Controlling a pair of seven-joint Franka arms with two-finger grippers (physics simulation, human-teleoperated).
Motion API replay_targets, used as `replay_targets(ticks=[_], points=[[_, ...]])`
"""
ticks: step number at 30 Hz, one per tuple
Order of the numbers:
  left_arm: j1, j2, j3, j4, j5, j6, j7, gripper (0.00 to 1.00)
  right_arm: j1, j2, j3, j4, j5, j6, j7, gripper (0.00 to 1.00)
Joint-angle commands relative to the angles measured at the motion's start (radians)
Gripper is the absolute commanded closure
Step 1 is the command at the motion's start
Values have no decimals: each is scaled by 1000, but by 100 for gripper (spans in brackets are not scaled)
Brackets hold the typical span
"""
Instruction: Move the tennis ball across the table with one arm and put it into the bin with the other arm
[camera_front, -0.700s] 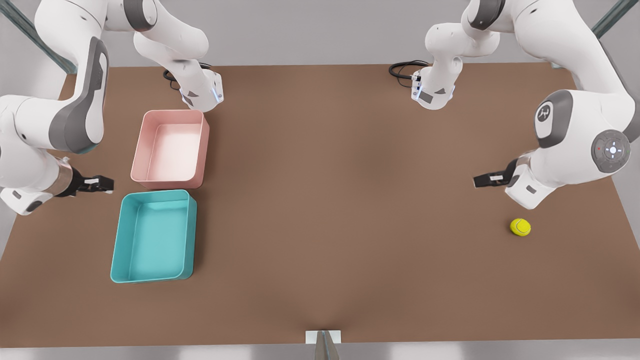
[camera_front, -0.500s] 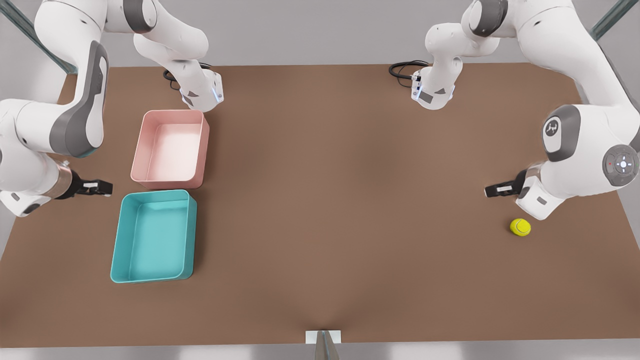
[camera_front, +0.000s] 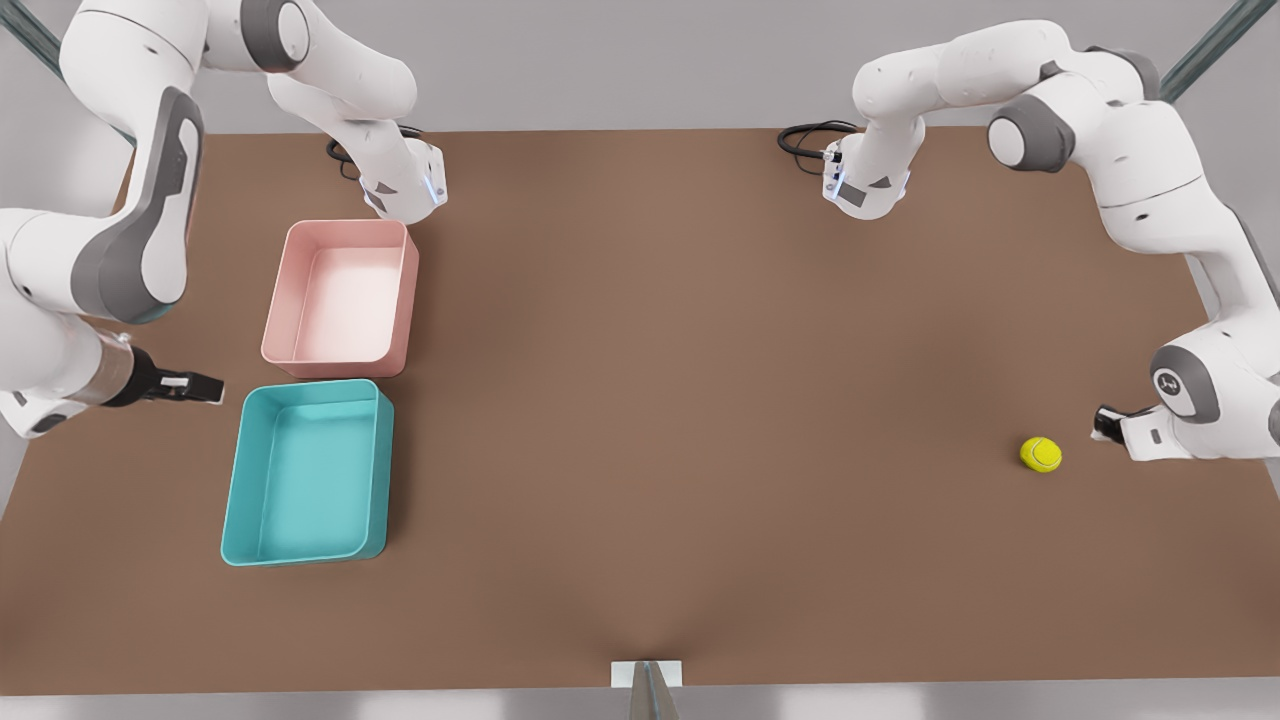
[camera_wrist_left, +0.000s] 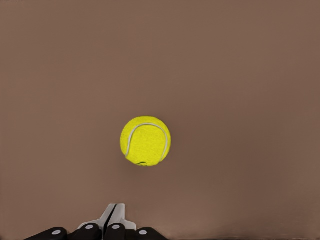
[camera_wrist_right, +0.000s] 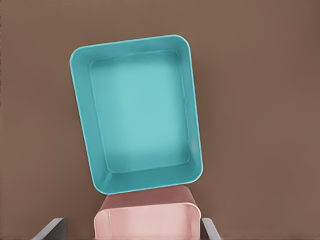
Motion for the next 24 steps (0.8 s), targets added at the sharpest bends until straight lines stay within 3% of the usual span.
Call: replay_targets(ticks=[1,6,12,17,24], points=[[17,16,0,-13,13,226,1273,79,-1,-5,0,-6,19,3,34,0],[35,21,-1,-62,46,238,1114,79,-16,-24,0,-23,21,5,32,0],[40,59,-13,-62,47,249,1410,79,-17,-24,0,-22,21,5,30,0],[38,98,-15,-83,44,346,1270,79,-16,-21,0,-23,21,5,30,0],[34,93,-13,-134,41,335,1094,79,-16,-19,0,-22,21,5,30,0]])
